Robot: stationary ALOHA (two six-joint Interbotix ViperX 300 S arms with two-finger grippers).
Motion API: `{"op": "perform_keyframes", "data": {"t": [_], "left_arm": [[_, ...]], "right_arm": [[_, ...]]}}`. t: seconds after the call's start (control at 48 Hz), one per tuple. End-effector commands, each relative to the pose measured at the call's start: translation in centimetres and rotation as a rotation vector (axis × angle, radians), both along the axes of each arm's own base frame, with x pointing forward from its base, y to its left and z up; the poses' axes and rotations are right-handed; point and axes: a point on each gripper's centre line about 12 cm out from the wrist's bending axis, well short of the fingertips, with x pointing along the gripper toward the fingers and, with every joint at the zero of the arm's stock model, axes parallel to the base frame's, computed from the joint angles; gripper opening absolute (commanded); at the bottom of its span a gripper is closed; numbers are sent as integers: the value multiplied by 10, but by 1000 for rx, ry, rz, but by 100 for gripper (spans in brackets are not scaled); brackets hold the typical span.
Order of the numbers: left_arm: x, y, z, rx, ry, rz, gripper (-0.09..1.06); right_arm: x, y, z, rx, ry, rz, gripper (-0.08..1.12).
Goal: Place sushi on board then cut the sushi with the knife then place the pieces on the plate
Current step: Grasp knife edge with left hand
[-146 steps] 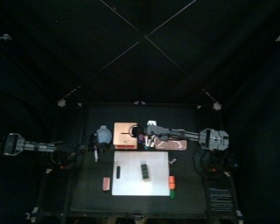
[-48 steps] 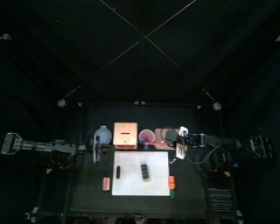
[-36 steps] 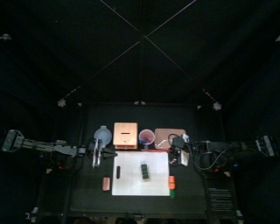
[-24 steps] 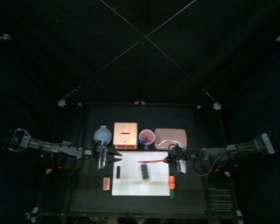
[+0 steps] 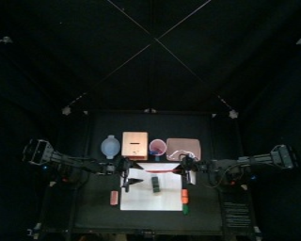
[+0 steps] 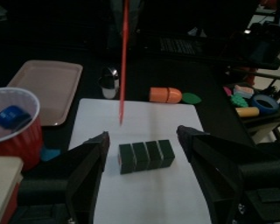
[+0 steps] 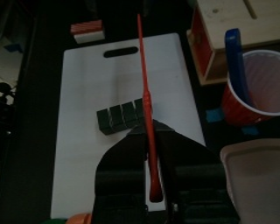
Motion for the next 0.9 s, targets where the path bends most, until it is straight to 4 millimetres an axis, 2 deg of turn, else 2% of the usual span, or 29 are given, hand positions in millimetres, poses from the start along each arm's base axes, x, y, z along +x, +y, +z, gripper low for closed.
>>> {"op": "perform_keyframes", "data": {"t": [0.021, 0.438, 0.896], "left_arm": [[10, 3, 12, 8, -35, 22, 95], [20, 12, -16, 12, 95, 126, 95], [20, 13, -29, 23, 145, 151, 92]], "right_arm": [[8, -1, 3, -1, -10, -1, 38], [17, 1, 1, 20, -23, -1, 38], [16, 1, 0, 20, -20, -1, 38]]}}
